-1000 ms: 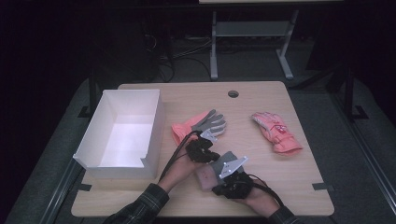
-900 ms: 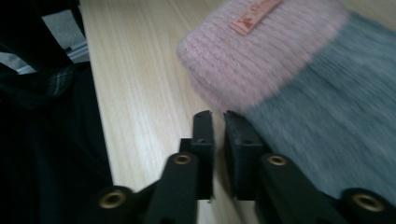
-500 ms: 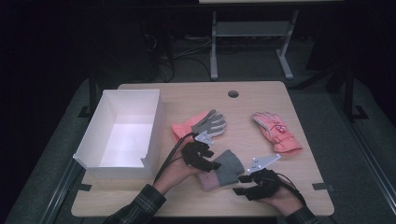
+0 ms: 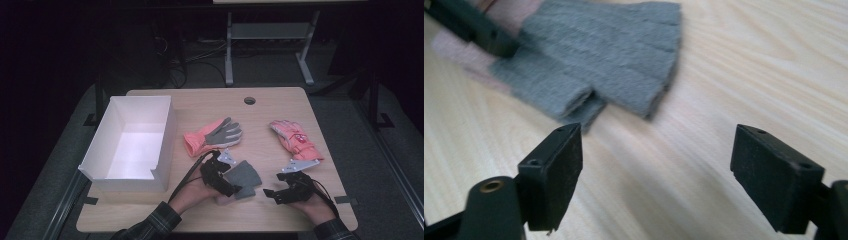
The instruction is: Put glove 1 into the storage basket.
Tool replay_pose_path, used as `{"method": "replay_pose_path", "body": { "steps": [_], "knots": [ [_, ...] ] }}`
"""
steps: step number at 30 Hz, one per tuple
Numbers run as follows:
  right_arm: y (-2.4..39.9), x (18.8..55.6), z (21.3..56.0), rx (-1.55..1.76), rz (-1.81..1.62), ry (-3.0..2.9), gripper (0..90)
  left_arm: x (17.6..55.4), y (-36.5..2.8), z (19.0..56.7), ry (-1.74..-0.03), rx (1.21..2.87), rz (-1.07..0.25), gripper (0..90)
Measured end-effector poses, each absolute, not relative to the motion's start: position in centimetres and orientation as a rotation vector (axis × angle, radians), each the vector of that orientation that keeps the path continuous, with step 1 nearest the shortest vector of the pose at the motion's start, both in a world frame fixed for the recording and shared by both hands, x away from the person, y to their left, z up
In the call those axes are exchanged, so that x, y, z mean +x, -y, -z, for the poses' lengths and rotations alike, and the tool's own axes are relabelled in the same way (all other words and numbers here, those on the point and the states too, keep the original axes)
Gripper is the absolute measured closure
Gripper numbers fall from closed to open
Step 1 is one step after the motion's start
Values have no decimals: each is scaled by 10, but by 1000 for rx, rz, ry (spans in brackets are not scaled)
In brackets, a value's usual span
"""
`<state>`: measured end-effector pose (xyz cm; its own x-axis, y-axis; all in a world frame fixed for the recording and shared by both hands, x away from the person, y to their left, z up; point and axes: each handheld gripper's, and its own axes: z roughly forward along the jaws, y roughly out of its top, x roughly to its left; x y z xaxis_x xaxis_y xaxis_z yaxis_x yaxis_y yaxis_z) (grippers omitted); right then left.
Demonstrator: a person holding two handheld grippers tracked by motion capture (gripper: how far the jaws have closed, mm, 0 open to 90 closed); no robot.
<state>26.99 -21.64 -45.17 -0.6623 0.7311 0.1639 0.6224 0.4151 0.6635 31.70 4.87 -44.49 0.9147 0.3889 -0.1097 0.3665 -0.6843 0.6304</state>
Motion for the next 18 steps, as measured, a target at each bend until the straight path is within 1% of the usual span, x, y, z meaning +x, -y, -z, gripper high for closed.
{"method": "replay_pose_path", "body": {
  "steps": [6,18],
  "knots": [
    [220,272,454,1251,-1055,-2493,188,315,-43,452,-516,2424,-70,127],
    [222,273,452,1236,-1052,-2458,184,315,-43,459,-531,2443,-60,148]
  ]
}}
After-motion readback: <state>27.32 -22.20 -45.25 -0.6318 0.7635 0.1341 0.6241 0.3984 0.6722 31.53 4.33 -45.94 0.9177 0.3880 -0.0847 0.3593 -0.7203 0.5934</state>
